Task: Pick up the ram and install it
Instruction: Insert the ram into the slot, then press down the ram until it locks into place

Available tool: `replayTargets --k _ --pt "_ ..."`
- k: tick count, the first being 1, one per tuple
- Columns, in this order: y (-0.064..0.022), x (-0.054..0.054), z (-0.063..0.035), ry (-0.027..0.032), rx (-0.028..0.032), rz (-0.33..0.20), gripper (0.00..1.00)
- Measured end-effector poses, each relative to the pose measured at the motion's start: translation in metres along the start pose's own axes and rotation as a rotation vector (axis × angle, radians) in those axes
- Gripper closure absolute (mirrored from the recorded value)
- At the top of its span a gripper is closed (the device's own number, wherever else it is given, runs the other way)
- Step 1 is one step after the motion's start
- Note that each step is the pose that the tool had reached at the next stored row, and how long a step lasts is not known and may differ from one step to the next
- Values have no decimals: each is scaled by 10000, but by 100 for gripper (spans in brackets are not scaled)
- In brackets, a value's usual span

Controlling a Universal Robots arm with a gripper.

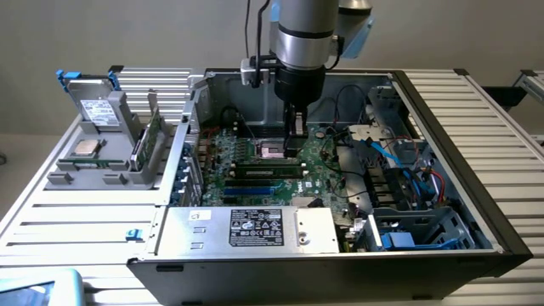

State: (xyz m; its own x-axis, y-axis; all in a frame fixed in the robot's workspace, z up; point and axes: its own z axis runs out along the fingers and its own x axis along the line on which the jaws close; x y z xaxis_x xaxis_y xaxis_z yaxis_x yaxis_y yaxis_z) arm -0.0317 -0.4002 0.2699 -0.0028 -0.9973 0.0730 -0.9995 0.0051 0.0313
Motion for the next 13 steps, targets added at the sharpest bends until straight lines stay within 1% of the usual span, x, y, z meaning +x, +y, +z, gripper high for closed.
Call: replayTargets --k 1,13 --pt "-1 0 0 1 -20 -2 72" --pt "-1 0 -1 4 -23 2 72"
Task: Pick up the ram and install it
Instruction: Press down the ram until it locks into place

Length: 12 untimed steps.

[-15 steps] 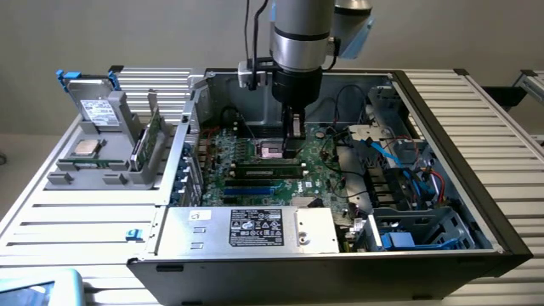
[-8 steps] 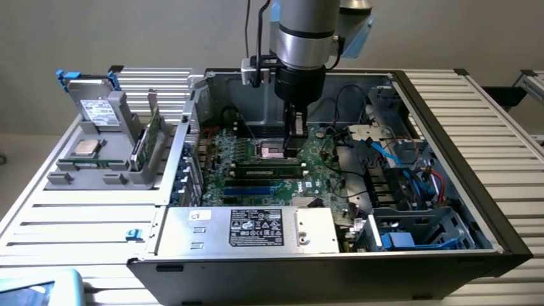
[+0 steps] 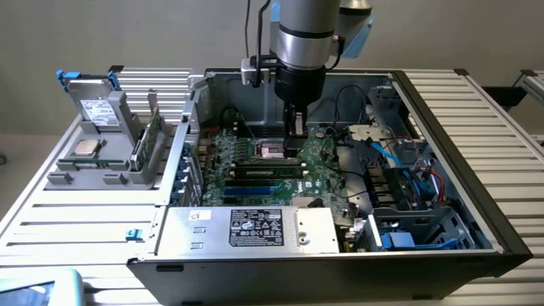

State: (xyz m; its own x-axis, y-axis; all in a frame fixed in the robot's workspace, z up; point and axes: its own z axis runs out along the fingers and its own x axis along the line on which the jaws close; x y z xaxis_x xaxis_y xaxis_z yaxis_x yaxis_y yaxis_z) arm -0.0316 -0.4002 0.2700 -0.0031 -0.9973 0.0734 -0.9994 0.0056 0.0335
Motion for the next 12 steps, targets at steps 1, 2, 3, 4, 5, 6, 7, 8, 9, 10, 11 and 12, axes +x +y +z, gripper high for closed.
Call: replayTargets --k 1,2,3,4,5,6,7,8,9,10,11,12 --pt "0 0 0 0 0 1 74" --pt "0 0 0 0 0 1 81" --pt "0 0 0 0 0 1 87" --pt "0 0 0 0 0 2 87" --pt "0 0 0 0 0 2 89" --pt "0 0 0 0 0 3 89" --pt "3 0 2 1 -2 13 89" --pt "15 0 5 0 -2 24 89" --pt "28 1 9 0 -3 36 89" --pt "36 0 16 -2 -2 48 89" --pt "36 -1 25 -1 -3 54 89" --pt "35 -2 42 -1 -3 63 89"
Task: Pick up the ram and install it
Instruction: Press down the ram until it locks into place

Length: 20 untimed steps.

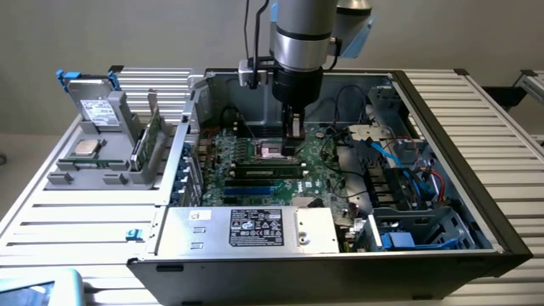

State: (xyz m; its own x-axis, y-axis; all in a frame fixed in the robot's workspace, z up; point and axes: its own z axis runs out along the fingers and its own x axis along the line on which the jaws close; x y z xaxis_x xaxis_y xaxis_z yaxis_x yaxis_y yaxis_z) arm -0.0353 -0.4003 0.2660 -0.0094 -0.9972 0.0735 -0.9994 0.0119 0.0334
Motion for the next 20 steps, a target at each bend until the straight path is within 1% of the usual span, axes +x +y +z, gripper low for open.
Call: replayTargets --k 9,15,17,20 --pt "-6 7 164 -4 -3 65 89" --pt "-15 17 268 -25 33 92 89" --pt "-22 16 287 -36 43 102 89" --pt "-42 16 292 -37 50 114 89"
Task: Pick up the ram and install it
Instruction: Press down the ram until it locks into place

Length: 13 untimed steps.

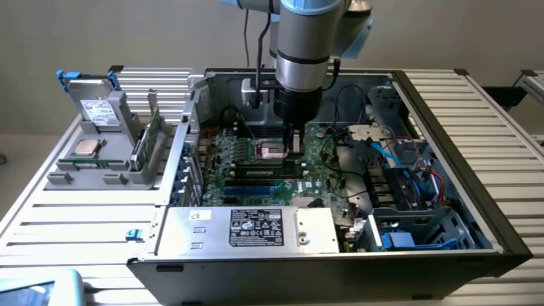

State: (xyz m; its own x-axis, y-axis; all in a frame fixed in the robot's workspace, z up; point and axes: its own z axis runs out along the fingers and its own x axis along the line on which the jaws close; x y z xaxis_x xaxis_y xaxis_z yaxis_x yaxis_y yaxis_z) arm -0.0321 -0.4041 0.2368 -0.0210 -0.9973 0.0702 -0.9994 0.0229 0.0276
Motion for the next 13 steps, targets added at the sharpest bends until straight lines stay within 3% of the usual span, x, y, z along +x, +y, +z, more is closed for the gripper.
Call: replayTargets --k 13 --pt "1 -21 33 -6 53 48 89"
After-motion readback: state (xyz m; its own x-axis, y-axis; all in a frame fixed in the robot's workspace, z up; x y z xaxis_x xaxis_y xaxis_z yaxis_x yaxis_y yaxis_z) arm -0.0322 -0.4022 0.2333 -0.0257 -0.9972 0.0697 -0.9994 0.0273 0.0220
